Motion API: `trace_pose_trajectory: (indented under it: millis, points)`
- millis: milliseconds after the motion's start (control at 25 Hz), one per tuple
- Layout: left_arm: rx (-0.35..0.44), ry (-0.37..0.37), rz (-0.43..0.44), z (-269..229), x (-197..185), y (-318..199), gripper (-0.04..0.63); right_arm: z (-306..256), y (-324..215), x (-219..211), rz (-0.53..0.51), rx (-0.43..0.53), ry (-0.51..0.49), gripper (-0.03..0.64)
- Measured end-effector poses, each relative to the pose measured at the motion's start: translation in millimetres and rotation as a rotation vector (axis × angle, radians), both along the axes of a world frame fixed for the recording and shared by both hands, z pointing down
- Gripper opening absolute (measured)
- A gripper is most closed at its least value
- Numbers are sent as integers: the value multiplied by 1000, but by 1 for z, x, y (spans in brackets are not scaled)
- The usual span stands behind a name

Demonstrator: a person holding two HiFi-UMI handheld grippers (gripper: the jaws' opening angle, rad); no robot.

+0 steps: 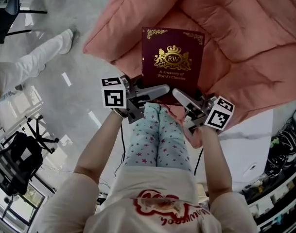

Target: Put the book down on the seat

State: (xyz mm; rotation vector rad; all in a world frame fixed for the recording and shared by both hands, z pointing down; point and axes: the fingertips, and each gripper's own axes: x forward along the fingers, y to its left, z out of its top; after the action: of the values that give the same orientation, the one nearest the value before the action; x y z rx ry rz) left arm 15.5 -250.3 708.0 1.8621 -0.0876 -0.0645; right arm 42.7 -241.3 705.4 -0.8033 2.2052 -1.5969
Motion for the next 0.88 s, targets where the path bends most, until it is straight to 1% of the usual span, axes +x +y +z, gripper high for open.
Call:
trace_pose_trajectory:
  millis: [240,680,760,880]
  points:
    - [-61,-31,-6,52,5,-13,247,51,-14,5,-1,-70,-2,238]
    - [-129,-82,-10,79,2,-10,264,76,-9,3,29,-134,47,249]
    - [-133,-98,-14,85,0,-10,265,81,-9,1,26,-135,47,252]
    - [-161,-125,-30,98,0,-8,273,92,-7,2,32,-166,63,256]
